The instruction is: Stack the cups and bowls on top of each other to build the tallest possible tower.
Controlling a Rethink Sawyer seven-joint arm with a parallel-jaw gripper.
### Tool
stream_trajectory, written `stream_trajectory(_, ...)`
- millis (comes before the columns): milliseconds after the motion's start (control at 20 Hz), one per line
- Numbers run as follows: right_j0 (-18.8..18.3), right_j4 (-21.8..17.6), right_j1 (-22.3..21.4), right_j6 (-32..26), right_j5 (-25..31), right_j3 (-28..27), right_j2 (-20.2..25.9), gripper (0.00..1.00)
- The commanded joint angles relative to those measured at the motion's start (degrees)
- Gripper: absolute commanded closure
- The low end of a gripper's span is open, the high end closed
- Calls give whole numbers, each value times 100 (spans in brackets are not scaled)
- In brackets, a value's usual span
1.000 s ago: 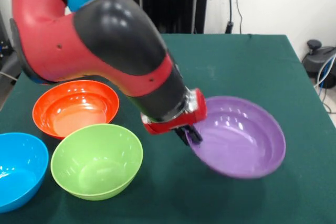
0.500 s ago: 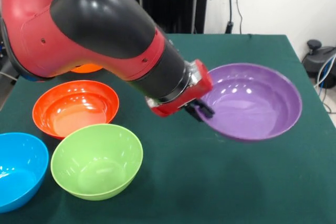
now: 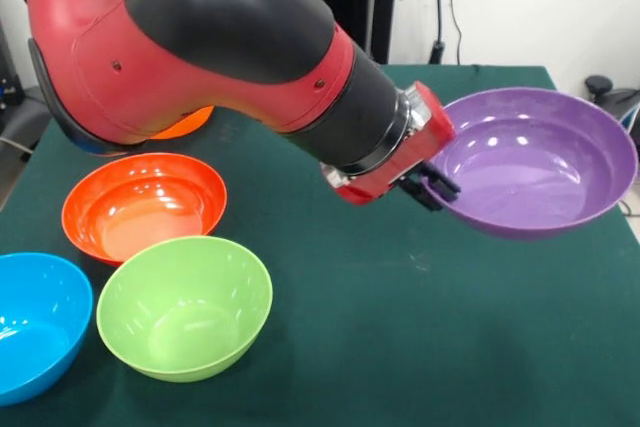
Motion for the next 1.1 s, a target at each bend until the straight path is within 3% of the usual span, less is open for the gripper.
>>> stream_trajectory(50, -83, -254, 93, -1898, 28, 364, 391, 100)
stream_trajectory(750, -60, -764, 201, -1855, -167, 262, 384, 100)
stream_trajectory(1100, -390, -728, -131, -1869, 141, 580, 548, 100)
